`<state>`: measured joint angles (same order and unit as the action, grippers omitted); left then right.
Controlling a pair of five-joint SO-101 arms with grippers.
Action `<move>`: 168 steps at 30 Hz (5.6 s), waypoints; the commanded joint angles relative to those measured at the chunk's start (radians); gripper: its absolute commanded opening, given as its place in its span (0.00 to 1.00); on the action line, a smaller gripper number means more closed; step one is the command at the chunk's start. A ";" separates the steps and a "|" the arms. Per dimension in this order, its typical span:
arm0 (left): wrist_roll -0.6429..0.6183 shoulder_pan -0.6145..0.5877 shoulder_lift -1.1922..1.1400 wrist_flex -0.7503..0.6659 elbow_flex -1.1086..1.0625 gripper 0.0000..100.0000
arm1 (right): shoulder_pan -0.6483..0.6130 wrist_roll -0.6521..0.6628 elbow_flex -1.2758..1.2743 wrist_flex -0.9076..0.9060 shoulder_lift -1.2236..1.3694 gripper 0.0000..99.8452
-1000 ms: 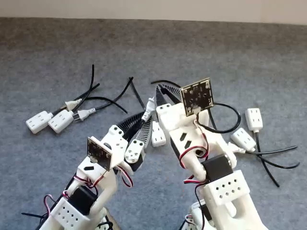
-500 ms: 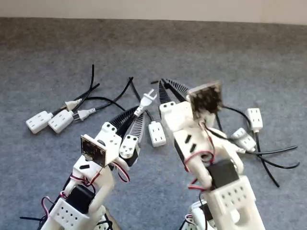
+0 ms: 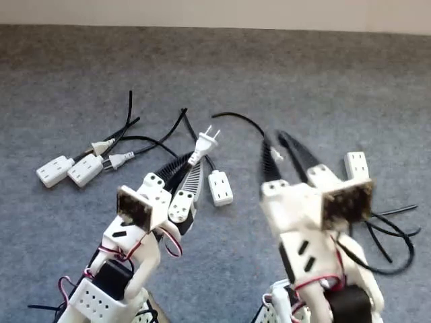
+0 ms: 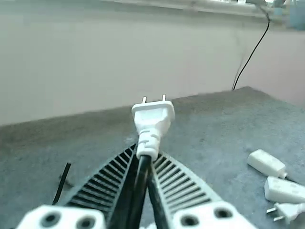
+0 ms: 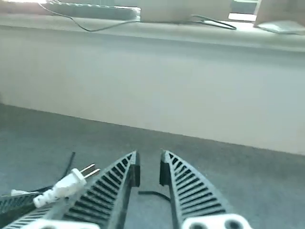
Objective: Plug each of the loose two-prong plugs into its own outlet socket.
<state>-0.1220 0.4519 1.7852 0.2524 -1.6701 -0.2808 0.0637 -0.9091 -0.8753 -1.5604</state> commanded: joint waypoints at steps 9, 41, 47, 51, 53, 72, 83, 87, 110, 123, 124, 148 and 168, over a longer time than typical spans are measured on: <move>0.000 -0.217 0.004 0.692 0.110 0.01 | 0.320 0.009 -0.315 -0.157 -0.260 0.09; 0.391 -0.280 -0.004 0.907 0.229 0.23 | 0.272 0.066 -0.869 -0.018 -0.265 0.16; 0.272 -0.354 -0.008 0.738 0.084 0.23 | 0.272 0.066 -0.871 -0.018 -0.265 0.16; 0.272 -0.358 -0.007 0.723 0.081 0.23 | 0.272 0.066 -0.871 -0.018 -0.265 0.16; 0.272 -0.358 -0.008 0.721 0.082 0.23 | 0.272 0.066 -0.871 -0.018 -0.265 0.16; 0.221 -0.360 -0.375 0.687 0.346 0.23 | 0.272 0.066 -0.871 -0.016 -0.265 0.16; 0.144 -0.357 -1.176 0.681 0.737 0.23 | 0.272 0.066 -0.871 -0.016 -0.265 0.16; 0.132 -0.354 -1.388 0.681 0.843 0.23 | 0.272 0.066 -0.871 -0.016 -0.265 0.16; 0.074 -0.300 -1.606 0.646 0.969 0.23 | 0.271 0.068 -0.871 -0.015 -0.265 0.16; 0.023 -0.306 -1.692 0.612 0.963 0.23 | 0.271 0.066 -0.871 -0.015 -0.265 0.16; 0.018 -0.303 -1.692 0.612 0.967 0.23 | 0.271 0.066 -0.871 -0.015 -0.265 0.16; 0.015 -0.266 -1.705 0.609 0.986 0.18 | 0.271 0.066 -0.871 -0.015 -0.265 0.16; 0.015 -0.269 -2.037 0.852 1.323 0.11 | 0.271 0.066 -0.871 -0.018 -0.265 0.16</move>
<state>-0.1005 0.1680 -0.1419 0.9996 -0.4948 -0.0015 0.1097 -1.6563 -0.9214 -1.8182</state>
